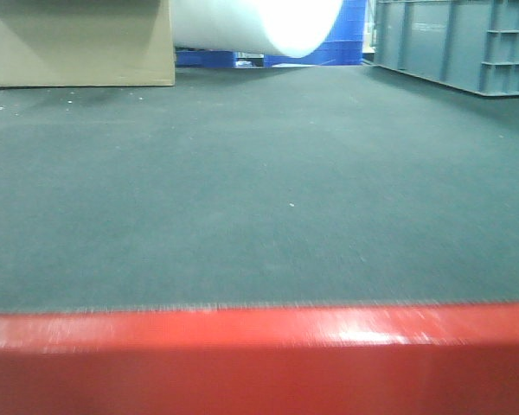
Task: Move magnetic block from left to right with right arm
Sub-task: 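Stop at the second table, keeping the cube in the right gripper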
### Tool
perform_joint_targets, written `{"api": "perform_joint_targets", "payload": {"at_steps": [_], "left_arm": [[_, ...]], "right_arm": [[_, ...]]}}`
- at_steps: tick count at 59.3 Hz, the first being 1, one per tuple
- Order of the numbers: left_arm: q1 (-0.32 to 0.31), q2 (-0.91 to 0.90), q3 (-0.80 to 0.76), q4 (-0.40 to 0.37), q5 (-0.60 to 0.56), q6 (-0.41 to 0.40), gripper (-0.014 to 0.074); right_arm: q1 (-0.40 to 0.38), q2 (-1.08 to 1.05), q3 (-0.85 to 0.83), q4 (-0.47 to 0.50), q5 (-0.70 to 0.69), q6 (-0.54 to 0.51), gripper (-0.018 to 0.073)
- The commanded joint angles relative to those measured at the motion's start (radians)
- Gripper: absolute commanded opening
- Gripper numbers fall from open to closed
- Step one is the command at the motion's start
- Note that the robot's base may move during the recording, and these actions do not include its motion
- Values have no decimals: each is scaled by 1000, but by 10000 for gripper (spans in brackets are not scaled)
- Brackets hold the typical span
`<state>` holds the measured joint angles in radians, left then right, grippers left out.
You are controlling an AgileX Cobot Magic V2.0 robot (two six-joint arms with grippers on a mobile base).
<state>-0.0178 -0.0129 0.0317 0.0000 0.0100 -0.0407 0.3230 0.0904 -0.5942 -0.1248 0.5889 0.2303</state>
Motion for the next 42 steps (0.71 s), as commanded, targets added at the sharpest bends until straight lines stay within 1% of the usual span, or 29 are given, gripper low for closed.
{"api": "perform_joint_targets", "payload": {"at_steps": [1,42], "left_arm": [[-3,-13,9,0,-93,-7,-116],[-3,-13,9,0,-93,-7,-116]], "right_arm": [[-6,19,-29,-13,-88,-7,158],[-6,19,-29,-13,-88,-7,158]]}}
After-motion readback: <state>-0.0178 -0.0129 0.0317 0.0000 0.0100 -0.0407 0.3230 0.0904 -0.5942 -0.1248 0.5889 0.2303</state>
